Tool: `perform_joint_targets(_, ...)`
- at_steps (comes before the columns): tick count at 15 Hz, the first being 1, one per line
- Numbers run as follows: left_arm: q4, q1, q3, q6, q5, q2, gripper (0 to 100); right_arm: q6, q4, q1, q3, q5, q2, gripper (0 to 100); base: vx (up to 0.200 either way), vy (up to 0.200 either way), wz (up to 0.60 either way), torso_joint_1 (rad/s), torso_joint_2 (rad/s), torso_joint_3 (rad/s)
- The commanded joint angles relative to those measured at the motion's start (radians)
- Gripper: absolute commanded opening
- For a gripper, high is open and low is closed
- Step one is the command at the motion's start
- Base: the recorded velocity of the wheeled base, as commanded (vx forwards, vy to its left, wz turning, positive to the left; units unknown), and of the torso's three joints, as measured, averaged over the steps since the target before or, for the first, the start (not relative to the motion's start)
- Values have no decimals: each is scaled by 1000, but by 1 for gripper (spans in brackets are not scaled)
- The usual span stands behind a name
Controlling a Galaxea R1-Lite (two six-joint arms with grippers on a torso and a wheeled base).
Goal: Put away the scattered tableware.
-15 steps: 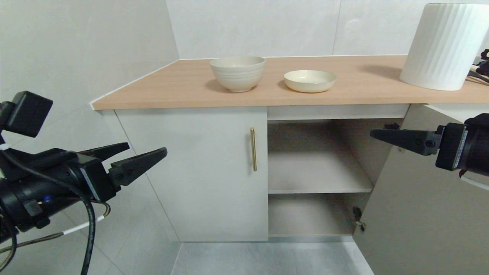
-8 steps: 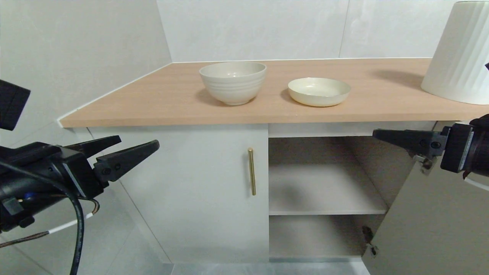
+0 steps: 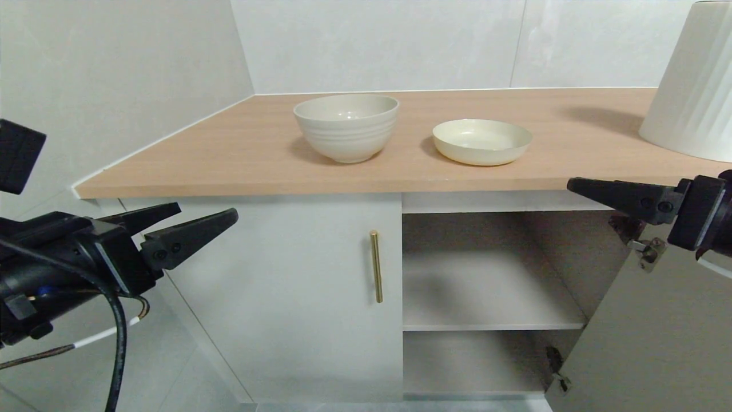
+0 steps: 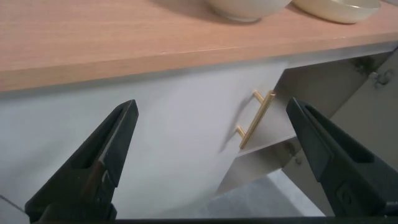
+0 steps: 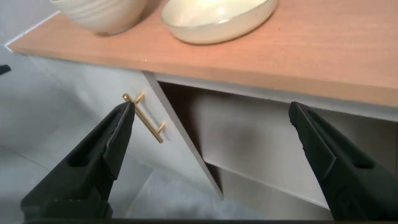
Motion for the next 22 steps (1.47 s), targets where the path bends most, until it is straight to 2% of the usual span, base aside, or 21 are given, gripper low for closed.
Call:
perform_joint_targets(1, -1, 0, 0, 0, 0, 5, 100, -2, -17, -1, 19, 2, -2, 100, 0, 0, 0, 0, 0, 0)
perform_joint_targets(3, 1, 0, 0, 0, 0, 5, 100, -23, -17, -1, 19, 2, -3, 100, 0, 0, 0, 0, 0, 0)
perform_joint_targets(7, 3, -1, 0, 0, 0, 10, 100, -36, -18, -3, 26, 0, -3, 100, 0, 0, 0, 71, -240, -257)
perform_joint_targets(17, -1, -1, 0, 0, -6, 61, 100, -37, -31, -3, 22, 2, 40, 100, 0, 0, 0, 151, -484, -305)
perform_joint_targets(22, -1, -1, -59, 0, -8, 150, 100, -57, -93, -35, 21, 2, 101, 100, 0, 0, 0, 198, -485, -289)
